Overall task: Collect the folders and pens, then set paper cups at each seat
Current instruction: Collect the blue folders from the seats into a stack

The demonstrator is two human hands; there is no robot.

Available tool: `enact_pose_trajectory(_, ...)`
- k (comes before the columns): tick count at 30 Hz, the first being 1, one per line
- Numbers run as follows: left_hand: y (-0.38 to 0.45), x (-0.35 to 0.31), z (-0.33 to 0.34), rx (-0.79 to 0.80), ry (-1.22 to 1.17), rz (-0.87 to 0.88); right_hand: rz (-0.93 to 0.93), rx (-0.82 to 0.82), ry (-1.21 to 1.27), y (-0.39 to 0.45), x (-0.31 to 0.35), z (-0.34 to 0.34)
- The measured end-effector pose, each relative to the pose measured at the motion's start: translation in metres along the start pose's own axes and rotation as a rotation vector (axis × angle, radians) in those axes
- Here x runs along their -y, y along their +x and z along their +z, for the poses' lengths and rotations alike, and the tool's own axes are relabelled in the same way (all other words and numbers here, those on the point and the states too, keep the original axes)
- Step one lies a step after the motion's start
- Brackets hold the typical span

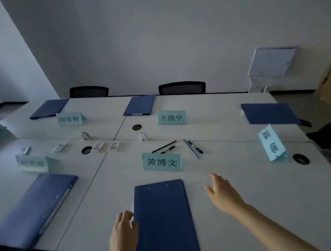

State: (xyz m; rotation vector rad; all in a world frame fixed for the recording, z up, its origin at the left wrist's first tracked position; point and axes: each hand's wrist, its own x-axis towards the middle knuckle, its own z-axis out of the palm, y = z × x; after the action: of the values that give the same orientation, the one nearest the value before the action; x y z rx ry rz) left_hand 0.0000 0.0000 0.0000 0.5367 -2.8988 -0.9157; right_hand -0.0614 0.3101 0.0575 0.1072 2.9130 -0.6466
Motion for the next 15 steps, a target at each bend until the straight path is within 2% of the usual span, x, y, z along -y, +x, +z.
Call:
enact_pose_trajectory(2, -0.002, 0.027, 0.009, 0.043, -0.085, -0.114, 0.080, 0.076, 0.050, -0.003, 0.000, 0.029)
enact_pose_trajectory(7, -0.015, 0.083, 0.034, 0.256, -0.124, -0.331, 0.225, 0.242, 0.123, -0.027, -0.002, 0.100)
enact_pose_trajectory(10, -0.015, 0.086, 0.042, 0.386, -0.122, -0.432, 0.269, 0.298, 0.122, -0.042, -0.005, 0.126)
enact_pose_trajectory(15, -0.019, 0.078, 0.055, 0.439, -0.200, -0.539, 0.431, 0.385, 0.166, -0.059, -0.003, 0.159)
